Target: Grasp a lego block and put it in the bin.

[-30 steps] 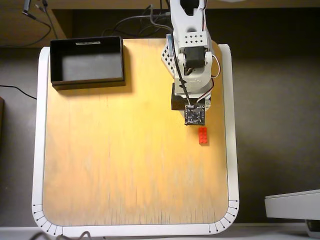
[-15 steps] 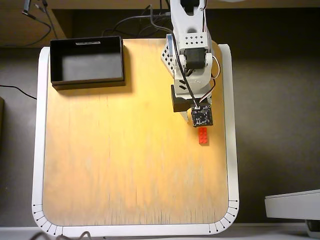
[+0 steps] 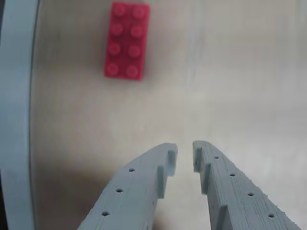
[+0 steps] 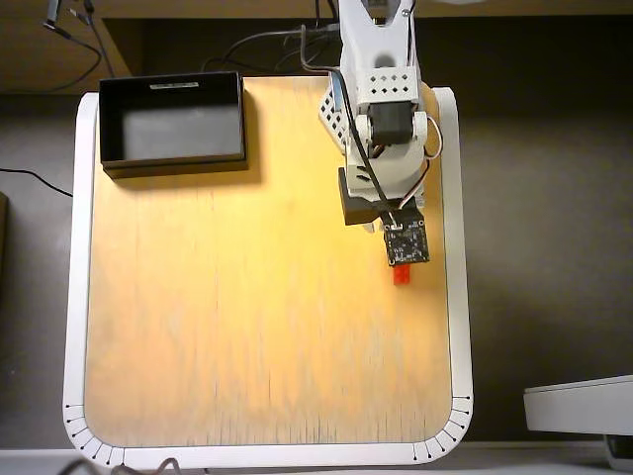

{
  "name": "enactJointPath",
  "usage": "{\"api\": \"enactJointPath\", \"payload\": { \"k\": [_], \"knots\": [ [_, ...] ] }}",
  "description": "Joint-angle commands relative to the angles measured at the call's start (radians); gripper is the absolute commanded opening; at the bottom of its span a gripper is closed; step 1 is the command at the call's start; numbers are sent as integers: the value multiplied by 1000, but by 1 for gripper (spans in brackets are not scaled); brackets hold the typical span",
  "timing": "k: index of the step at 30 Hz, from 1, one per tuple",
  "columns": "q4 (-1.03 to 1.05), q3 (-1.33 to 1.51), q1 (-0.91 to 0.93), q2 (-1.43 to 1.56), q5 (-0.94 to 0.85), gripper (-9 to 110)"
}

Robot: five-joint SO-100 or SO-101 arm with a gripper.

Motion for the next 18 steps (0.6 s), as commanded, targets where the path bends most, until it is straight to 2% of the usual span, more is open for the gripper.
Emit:
{"api": "enactJointPath", "payload": {
  "k": [1,8,12,18],
  "knots": [
    [55,-290,21,-163,28,5],
    [202,-526,54,-388,97,12],
    [209,-545,63,-400,117,18],
    [209,-545,21,-400,92,20]
  ]
}}
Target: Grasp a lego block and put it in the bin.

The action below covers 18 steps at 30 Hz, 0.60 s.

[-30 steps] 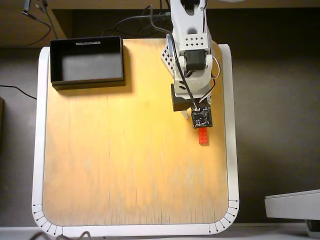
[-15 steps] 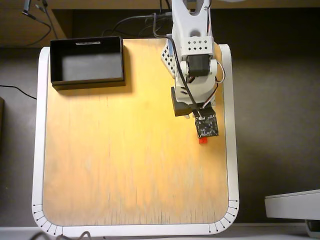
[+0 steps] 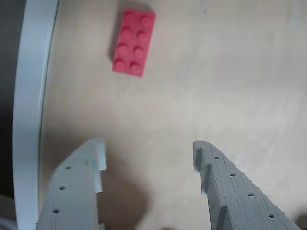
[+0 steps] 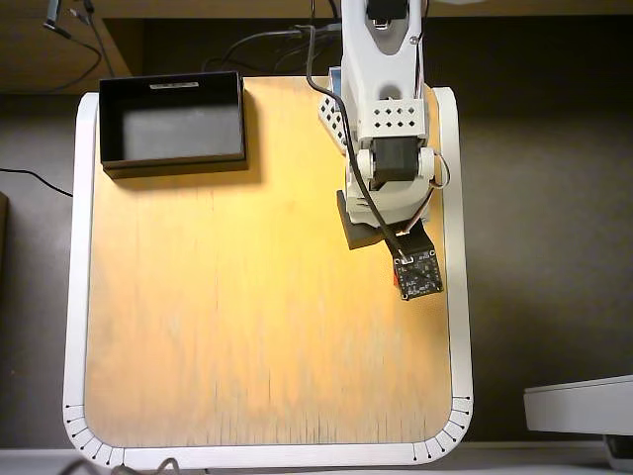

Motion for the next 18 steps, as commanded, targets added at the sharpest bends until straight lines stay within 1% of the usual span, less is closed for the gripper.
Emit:
{"api": "enactJointPath", "payload": {
  "k": [1,8,12,18],
  "knots": [
    [9,-130,-37,-5,-38,20],
    [-9,-129,-104,-115,-241,22],
    [-120,-129,-115,-201,-285,22],
    [-293,-129,-150,-313,-305,22]
  ]
}}
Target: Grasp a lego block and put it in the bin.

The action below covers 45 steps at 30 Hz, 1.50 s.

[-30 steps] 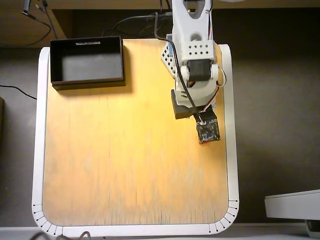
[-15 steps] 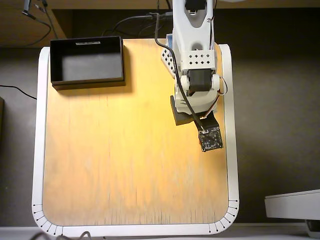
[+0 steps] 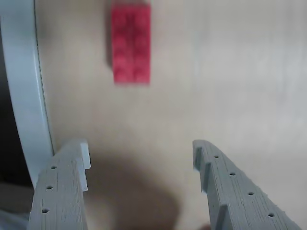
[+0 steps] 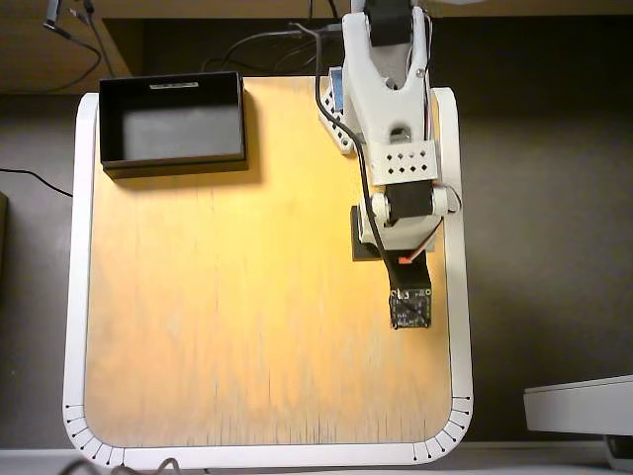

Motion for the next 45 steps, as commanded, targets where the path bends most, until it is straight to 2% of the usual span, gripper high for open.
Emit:
{"api": "enactJointPath", "payload": {
  "k": [1,14,45],
  "knots": [
    [-109,-129,-35,-43,-18,22],
    [-176,-43,-77,-78,-83,22],
    [-348,170,72,-87,37,22]
  ]
}}
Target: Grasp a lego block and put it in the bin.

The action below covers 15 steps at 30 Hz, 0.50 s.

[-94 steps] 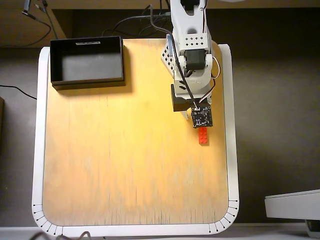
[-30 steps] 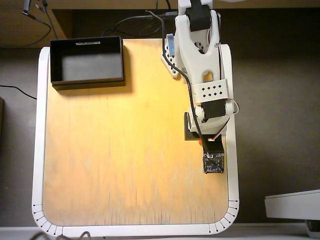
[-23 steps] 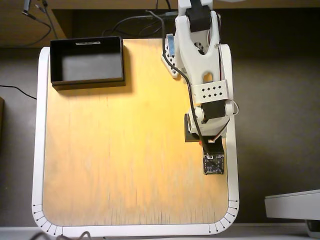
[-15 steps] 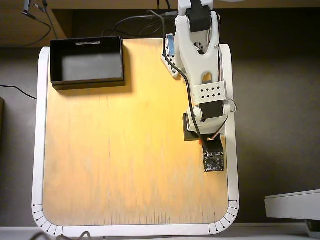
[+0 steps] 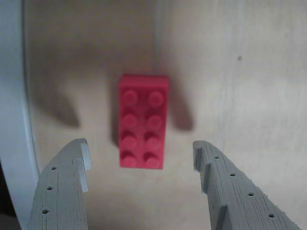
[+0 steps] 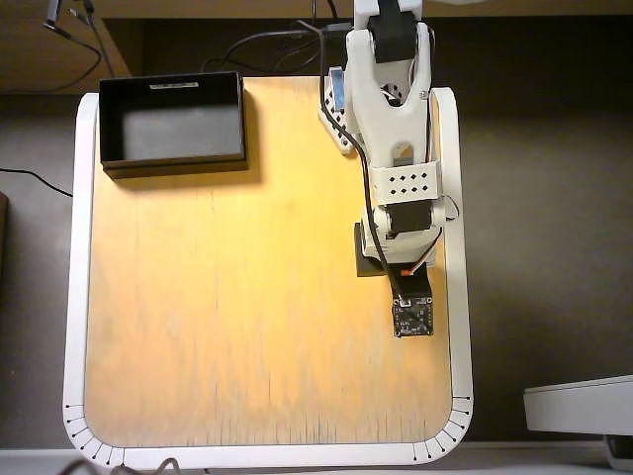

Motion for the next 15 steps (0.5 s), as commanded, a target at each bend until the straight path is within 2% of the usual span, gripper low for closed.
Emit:
{"api": "enactJointPath", "payload": {
  "k": [1,12,15],
  "knots": [
    [-29,-9,21,0,12,22],
    [-63,-9,43,-34,41,22],
    [-64,-9,48,-40,46,16]
  ]
}}
